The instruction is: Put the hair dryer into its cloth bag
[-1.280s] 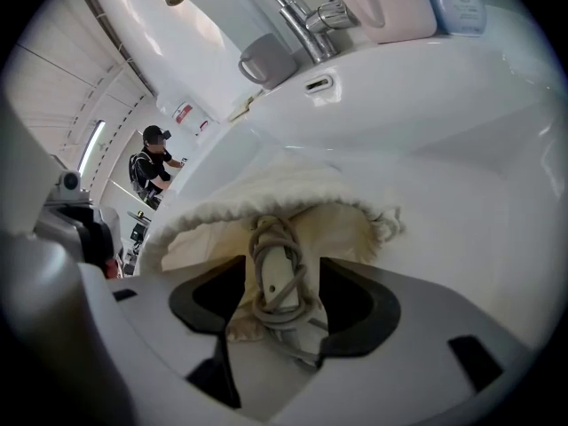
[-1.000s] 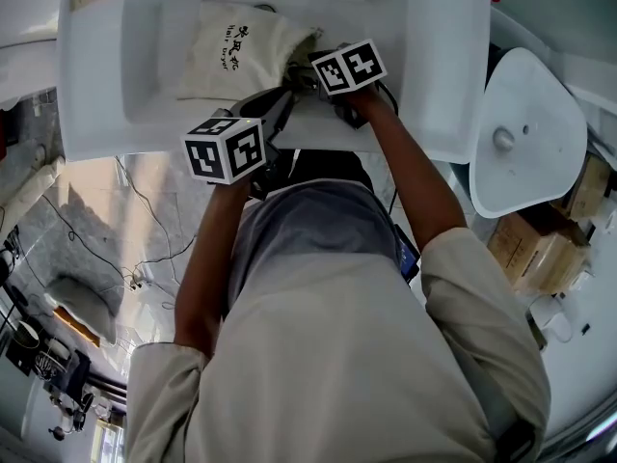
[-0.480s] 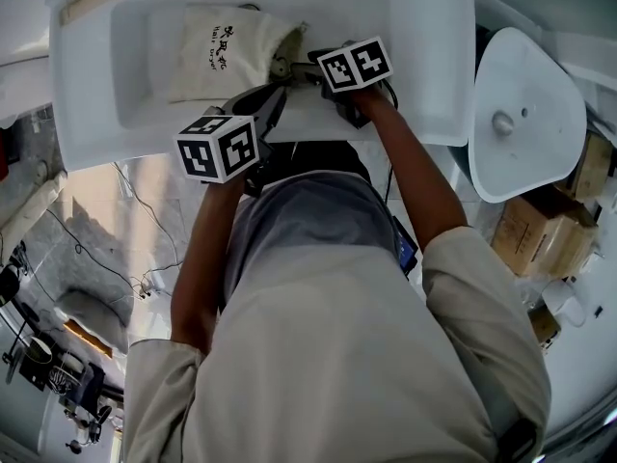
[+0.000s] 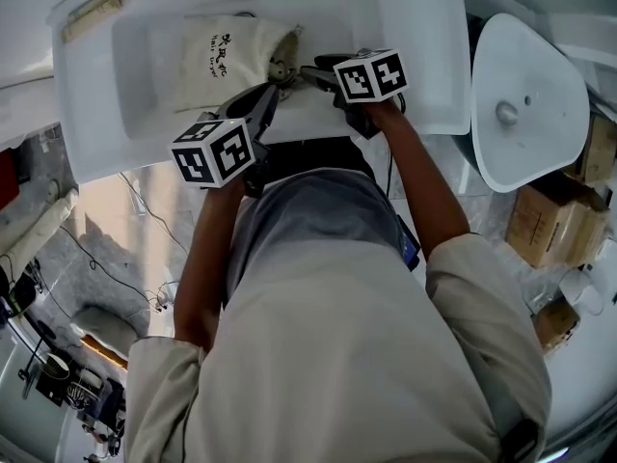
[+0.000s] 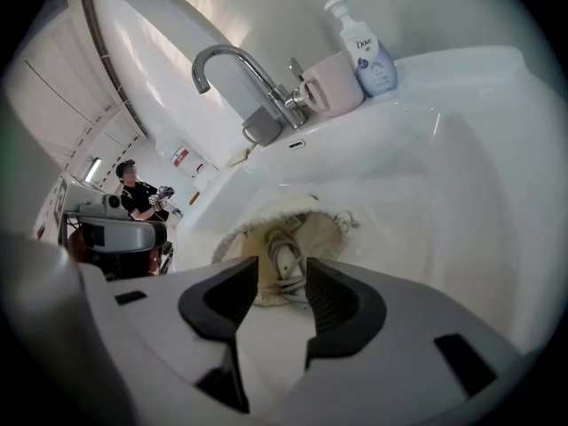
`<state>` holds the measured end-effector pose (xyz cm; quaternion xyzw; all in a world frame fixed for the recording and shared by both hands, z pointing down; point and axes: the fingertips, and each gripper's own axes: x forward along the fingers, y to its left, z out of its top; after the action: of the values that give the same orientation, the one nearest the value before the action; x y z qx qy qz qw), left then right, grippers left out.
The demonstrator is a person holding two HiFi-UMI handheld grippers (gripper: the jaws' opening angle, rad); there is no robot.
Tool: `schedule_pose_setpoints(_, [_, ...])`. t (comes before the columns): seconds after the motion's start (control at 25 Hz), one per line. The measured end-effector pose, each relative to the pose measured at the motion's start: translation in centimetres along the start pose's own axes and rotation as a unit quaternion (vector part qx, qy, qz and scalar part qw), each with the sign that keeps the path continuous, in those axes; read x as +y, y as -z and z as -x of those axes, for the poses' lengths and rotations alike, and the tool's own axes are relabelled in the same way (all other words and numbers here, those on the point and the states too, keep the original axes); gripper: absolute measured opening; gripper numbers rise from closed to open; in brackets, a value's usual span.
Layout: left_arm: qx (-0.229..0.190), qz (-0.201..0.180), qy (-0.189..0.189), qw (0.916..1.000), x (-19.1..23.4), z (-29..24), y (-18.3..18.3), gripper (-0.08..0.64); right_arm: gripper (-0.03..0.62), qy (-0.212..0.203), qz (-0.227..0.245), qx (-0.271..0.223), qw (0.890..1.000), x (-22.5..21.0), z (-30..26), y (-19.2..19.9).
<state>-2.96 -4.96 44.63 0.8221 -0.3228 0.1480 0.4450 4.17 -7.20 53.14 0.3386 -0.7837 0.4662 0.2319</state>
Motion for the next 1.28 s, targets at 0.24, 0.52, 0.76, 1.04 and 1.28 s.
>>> schedule_pose_setpoints(0.24, [-0.008,-0.008,-0.006,0.9999,0.5,1.2,-0.6,0.009,0.157,0.023,0.0,-0.049,0.999,0.6,2.6,-0.6])
schedule_pose_setpoints(0.52, [-0.036,-0.039,-0.014,0.9985,0.3,2.4,-1.6,0.009,0.114,0.053,0.006,-0.094,0.994,1.4,5.5,-1.3])
schedule_pose_setpoints(0.76, [-0.059,-0.054,-0.008,0.9968,-0.1,3.7,-3.1,0.009,0.098,0.067,0.001,-0.139,0.988,2.9,8.0,-2.1])
schedule_pose_setpoints(1.04, [-0.076,-0.093,-0.023,0.9925,0.0,5.9,-4.3,0.008,0.091,0.08,0.016,-0.17,0.982,4.7,10.3,-2.5])
schedule_pose_setpoints(1.28, [-0.094,-0.114,-0.014,0.989,-0.9,7.8,-4.8,0.008,0.075,0.089,0.019,-0.205,0.974,6.6,12.6,-2.8])
